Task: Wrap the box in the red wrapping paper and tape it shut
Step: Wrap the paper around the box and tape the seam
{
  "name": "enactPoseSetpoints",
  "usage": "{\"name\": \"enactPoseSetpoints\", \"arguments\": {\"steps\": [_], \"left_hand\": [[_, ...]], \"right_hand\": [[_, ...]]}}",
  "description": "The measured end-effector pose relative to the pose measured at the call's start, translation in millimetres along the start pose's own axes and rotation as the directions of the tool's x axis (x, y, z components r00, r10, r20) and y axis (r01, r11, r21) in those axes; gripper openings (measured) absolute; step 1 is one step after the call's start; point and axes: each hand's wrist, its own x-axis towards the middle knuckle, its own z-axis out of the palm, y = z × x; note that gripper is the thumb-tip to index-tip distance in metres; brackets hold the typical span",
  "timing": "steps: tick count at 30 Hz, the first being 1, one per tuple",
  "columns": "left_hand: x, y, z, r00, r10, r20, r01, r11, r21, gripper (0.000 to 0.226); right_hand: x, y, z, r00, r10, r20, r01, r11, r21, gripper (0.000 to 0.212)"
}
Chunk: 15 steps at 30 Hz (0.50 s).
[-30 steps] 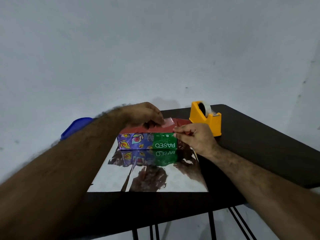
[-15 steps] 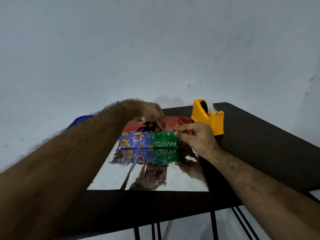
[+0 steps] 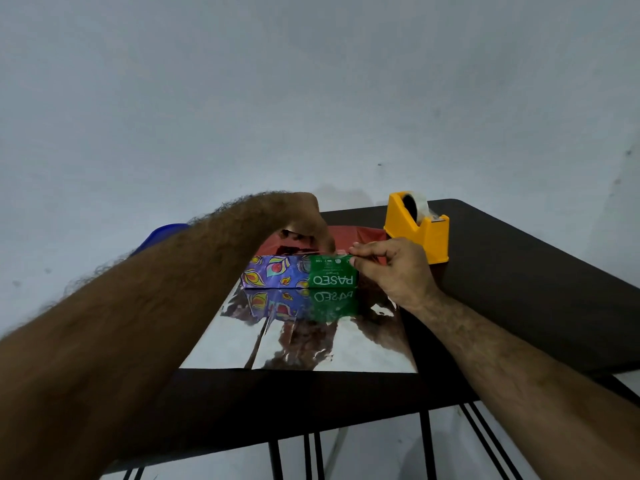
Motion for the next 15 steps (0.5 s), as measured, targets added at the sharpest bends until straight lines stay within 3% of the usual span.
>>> {"name": "enactPoseSetpoints", "arguments": {"steps": [3,8,13,15], "left_hand": [[-6,-8,0,0.983,0.079,-0.167,-0.066,0.995,0.077,0.035],[-16,-6,25,0.896,0.302,-0.326,-0.349,0.933,-0.094,0.016],[-18,2,48,0.843,0.372,-0.387,-0.401,0.916,0.008,0.006],[-23,4,51,0.795,0.462,-0.392,-0.44,0.885,0.15,0.007]], "right_hand": [[-2,-2,-1,1.0,0.003,0.002,-0.003,1.0,-0.004,0.022],[-2,-1,0,1.0,0.01,-0.008,-0.01,1.0,-0.028,0.022],[-3,0,0,0.999,0.053,-0.008,-0.053,0.998,-0.025,0.023],[-3,-2,0,0.998,0.066,-0.005,-0.066,0.997,-0.032,0.023]]}}
